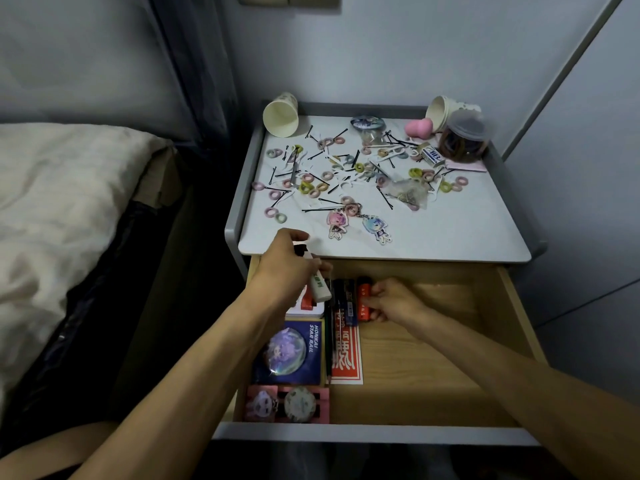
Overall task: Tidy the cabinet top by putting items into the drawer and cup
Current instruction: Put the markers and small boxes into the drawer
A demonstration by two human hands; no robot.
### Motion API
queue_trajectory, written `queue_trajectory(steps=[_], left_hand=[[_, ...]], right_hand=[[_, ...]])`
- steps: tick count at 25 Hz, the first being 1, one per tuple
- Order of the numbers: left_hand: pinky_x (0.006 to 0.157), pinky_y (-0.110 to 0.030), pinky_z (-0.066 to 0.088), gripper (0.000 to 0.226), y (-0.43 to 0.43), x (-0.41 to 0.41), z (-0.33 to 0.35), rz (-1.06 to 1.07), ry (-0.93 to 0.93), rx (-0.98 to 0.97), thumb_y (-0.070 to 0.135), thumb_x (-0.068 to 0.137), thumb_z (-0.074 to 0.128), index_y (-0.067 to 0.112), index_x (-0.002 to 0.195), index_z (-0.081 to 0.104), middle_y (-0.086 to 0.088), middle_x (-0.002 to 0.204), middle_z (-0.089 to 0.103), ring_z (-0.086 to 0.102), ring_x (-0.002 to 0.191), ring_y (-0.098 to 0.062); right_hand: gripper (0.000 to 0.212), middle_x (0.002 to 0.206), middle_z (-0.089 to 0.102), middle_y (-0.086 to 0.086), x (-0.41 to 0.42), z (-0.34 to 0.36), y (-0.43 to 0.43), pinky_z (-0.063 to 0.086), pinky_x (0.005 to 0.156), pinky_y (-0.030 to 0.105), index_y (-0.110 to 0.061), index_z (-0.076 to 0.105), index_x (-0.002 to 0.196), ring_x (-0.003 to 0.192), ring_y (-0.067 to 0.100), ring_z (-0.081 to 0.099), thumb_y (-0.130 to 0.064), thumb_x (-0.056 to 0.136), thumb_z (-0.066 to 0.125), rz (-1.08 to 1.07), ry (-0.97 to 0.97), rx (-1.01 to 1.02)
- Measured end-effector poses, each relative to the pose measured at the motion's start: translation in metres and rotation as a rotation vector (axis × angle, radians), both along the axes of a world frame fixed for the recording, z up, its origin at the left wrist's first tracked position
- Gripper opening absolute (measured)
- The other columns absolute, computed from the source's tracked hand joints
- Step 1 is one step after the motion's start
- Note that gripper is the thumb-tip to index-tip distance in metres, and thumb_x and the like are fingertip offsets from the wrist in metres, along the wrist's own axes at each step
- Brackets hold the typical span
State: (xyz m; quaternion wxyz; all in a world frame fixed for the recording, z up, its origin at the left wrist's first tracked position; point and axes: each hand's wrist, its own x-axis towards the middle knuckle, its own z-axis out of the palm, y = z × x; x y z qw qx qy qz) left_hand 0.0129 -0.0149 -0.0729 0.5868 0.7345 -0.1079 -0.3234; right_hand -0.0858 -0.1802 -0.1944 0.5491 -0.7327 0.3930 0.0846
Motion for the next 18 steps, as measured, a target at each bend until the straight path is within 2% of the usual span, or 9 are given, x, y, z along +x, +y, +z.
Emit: queue_trajectory(steps=[1,4,6,8,10,12,14,18], left_hand=[[0.083,-0.057,0.054,0.034,0.001,0.001,0.001,0.032,0.016,-0.031,-0.004,0.094,0.054,0.013,0.122,0.046,-0.009,0.082,0.071,0.071,0.082,-0.025],[0.071,-0.038,0.060,0.031,0.004,0.003,0.007,0.085,0.080,-0.110,-0.003,0.095,0.055,0.007,0.123,0.046,-0.017,0.090,0.072,0.071,0.077,-0.021],[0.066,-0.030,0.061,0.028,0.005,0.004,0.009,0.112,0.120,-0.152,-0.001,0.096,0.055,0.002,0.123,0.049,-0.022,0.097,0.071,0.071,0.076,-0.022],[0.066,-0.029,0.060,0.024,0.005,0.004,0.009,0.118,0.127,-0.162,0.002,0.097,0.055,-0.002,0.120,0.052,-0.023,0.098,0.071,0.071,0.076,-0.023],[0.064,-0.026,0.060,0.021,0.005,0.004,0.007,0.115,0.115,-0.151,0.004,0.098,0.054,-0.003,0.118,0.055,-0.022,0.100,0.071,0.070,0.075,-0.021],[0.062,-0.023,0.059,0.020,0.004,0.004,0.007,0.112,0.104,-0.128,0.005,0.099,0.052,-0.002,0.117,0.056,-0.021,0.103,0.070,0.071,0.076,-0.019],[0.061,-0.022,0.059,0.019,0.004,0.004,0.007,0.114,0.098,-0.114,0.006,0.100,0.051,-0.001,0.117,0.057,-0.020,0.103,0.070,0.071,0.077,-0.018],[0.061,-0.023,0.056,0.020,0.002,0.004,0.006,0.098,0.082,-0.057,0.010,0.100,0.051,0.001,0.116,0.058,-0.015,0.087,0.070,0.067,0.073,-0.018]], right_hand=[[0.006,0.063,0.055,0.007,0.002,-0.004,-0.002,0.040,0.039,0.013,-0.004,0.053,0.094,0.050,0.012,0.049,-0.005,0.094,0.059,-0.018,0.004,-0.011],[0.012,0.064,0.056,0.009,0.004,-0.016,-0.004,0.041,0.038,0.014,-0.001,0.055,0.101,0.038,0.004,0.050,-0.006,0.093,0.062,-0.072,0.003,-0.007],[0.010,0.066,0.057,0.010,0.003,-0.020,-0.004,0.042,0.038,0.013,-0.001,0.057,0.099,0.034,0.001,0.048,-0.006,0.092,0.063,-0.090,-0.004,0.004],[0.007,0.065,0.058,0.009,0.002,-0.020,-0.005,0.042,0.039,0.013,-0.004,0.057,0.088,0.034,0.001,0.049,-0.005,0.091,0.064,-0.093,-0.013,0.008],[0.014,0.063,0.058,0.008,0.002,-0.021,-0.006,0.042,0.040,0.014,-0.007,0.056,0.080,0.035,0.002,0.050,-0.005,0.090,0.065,-0.095,-0.017,-0.004],[0.009,0.063,0.058,0.008,0.002,-0.022,-0.007,0.043,0.040,0.014,-0.005,0.058,0.086,0.040,0.006,0.052,-0.005,0.089,0.066,-0.109,-0.016,-0.006],[0.009,0.063,0.058,0.009,0.002,-0.023,-0.007,0.043,0.039,0.014,-0.002,0.058,0.092,0.037,0.004,0.051,-0.003,0.089,0.066,-0.127,-0.019,0.004],[0.013,0.062,0.057,0.011,0.002,-0.023,-0.008,0.045,0.039,0.014,-0.003,0.056,0.084,0.032,0.002,0.051,0.000,0.086,0.068,-0.140,-0.044,0.036]])
